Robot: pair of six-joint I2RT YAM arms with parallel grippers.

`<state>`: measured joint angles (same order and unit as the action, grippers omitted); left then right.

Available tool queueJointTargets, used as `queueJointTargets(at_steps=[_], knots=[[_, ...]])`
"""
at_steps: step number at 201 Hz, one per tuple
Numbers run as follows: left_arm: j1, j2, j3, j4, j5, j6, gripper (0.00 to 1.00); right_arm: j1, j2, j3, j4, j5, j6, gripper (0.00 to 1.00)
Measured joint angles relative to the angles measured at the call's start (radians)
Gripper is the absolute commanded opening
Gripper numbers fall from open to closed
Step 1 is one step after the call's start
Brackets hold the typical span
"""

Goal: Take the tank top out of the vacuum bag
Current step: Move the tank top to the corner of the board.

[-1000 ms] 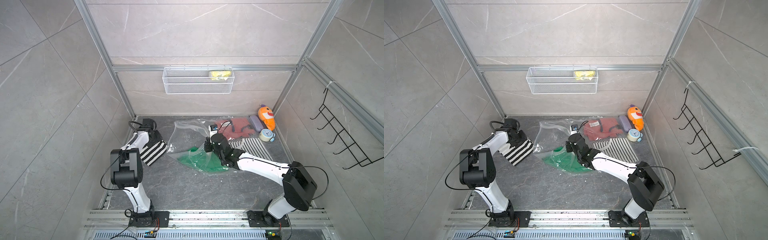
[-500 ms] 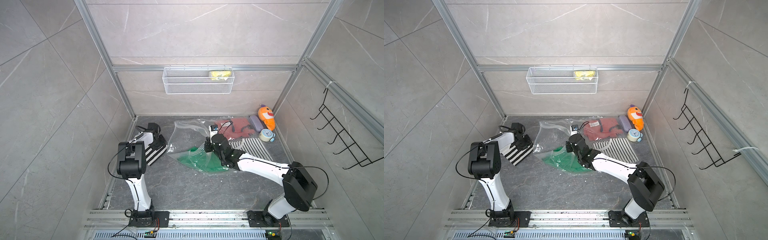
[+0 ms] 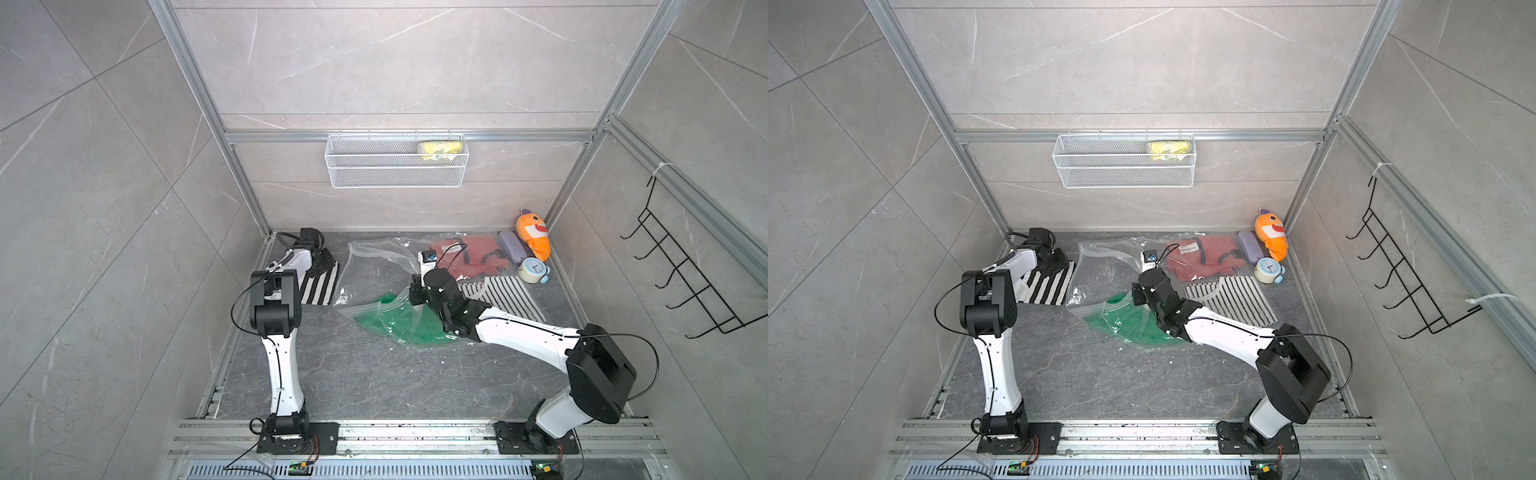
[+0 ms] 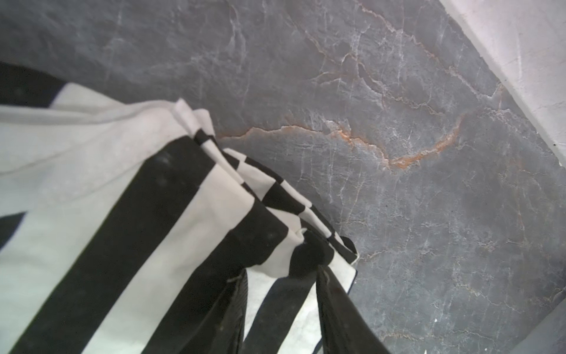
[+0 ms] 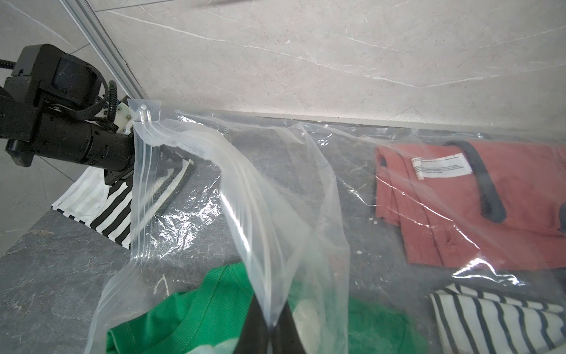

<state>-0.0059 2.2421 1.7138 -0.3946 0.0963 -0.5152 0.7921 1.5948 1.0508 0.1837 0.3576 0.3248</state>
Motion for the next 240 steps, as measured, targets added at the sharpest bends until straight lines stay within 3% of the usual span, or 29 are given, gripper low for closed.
queueJointTargets(at_steps=[32,102,165,240], knots=[[0.0,-0.045,-0.014,-0.061,-0.074,0.063,0.56,0.0,0.0,0.0,0.001,-0.015,0.0,0.0],[0.083,-0.34,-0.211,-0.217,-0.12,0.211,0.62,-0.001,0.0,0.0,0.026,-0.102,-0.008,0.0],[0.106,-0.182,-0.198,-0.245,-0.122,0.302,0.67,-0.001,0.003,0.0,0.032,-0.124,-0.008,0.0],[0.1,-0.078,-0.066,-0.297,-0.153,0.334,0.67,-0.001,0.003,0.0,0.039,-0.138,-0.008,0.0]])
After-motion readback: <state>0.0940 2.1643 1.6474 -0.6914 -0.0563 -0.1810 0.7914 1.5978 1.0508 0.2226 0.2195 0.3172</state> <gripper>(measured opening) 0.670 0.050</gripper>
